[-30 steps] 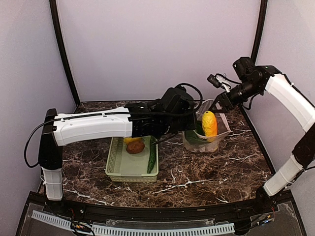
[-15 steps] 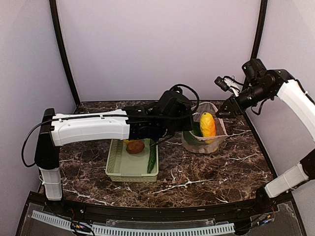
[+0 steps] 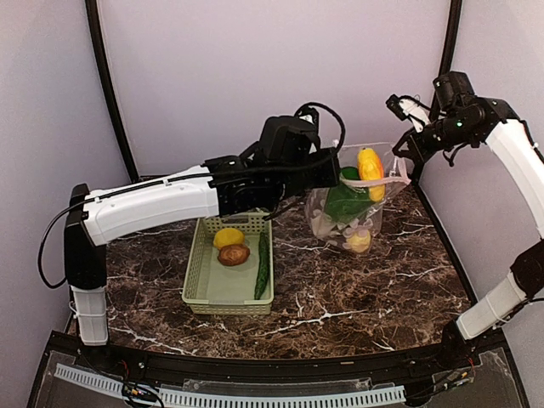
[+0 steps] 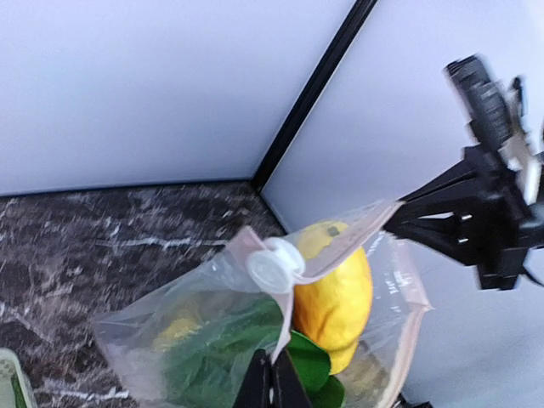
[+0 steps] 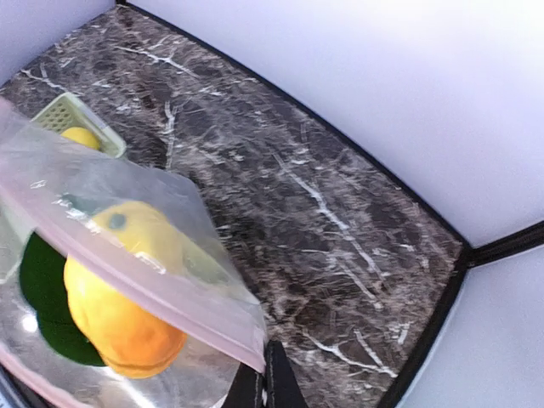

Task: Place the food in the zip-top bag and seal the zipper
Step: Adjust the zipper food storage bag at the center of the board, then pick up the fake vegetable from the bin.

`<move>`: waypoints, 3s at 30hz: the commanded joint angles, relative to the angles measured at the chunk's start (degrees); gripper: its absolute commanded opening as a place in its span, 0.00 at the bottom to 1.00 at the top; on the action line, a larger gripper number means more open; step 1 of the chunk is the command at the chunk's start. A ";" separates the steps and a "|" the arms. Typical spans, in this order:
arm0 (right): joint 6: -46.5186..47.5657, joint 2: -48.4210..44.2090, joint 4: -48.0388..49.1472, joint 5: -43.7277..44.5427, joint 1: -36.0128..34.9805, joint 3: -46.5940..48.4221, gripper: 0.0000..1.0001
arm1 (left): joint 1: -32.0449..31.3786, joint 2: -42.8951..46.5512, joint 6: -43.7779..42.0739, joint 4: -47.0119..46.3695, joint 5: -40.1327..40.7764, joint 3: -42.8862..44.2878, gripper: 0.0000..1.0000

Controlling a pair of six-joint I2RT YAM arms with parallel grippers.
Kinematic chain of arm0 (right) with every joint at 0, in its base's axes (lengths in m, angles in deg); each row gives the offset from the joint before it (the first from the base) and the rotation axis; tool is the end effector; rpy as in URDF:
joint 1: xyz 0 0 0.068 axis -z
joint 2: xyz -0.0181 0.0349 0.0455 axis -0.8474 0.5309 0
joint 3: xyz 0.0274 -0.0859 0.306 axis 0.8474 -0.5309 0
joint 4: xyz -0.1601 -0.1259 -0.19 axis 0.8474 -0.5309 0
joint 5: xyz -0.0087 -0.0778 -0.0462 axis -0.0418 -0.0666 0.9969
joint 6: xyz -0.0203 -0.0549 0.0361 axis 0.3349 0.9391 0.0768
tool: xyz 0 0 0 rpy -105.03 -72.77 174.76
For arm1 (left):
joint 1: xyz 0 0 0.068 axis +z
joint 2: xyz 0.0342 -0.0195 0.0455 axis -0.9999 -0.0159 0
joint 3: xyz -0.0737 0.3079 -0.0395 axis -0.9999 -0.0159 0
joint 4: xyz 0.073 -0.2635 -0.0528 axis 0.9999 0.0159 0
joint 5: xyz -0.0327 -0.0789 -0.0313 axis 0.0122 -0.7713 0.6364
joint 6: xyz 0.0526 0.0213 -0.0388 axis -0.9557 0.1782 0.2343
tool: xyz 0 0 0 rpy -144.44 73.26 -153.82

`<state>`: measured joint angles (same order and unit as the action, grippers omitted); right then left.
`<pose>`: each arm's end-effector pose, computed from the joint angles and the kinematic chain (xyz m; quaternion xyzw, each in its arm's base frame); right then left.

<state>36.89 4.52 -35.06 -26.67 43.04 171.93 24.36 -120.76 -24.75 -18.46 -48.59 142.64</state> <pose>0.2940 0.0923 0.4794 -0.3289 0.8504 0.0921 0.4002 0.2474 -0.4719 0.4270 0.0698 0.7587 -0.3753 0.5278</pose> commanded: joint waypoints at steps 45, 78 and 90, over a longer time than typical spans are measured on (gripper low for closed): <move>-3.03 2.13 11.11 -1.49 2.29 -0.20 0.00 | 5.05 10.09 -12.56 -1.64 -9.91 -17.38 0.64; -3.44 -7.42 14.24 -19.68 4.10 -22.79 0.00 | 8.98 25.26 -14.60 34.33 12.23 -33.44 0.99; -3.19 -9.60 14.93 -20.35 4.13 -25.61 0.00 | 11.61 16.30 -18.99 39.85 -6.19 -29.67 0.83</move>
<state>33.42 -3.83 -21.90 -45.90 47.41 147.14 34.72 -100.93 -41.87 18.13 -42.93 111.23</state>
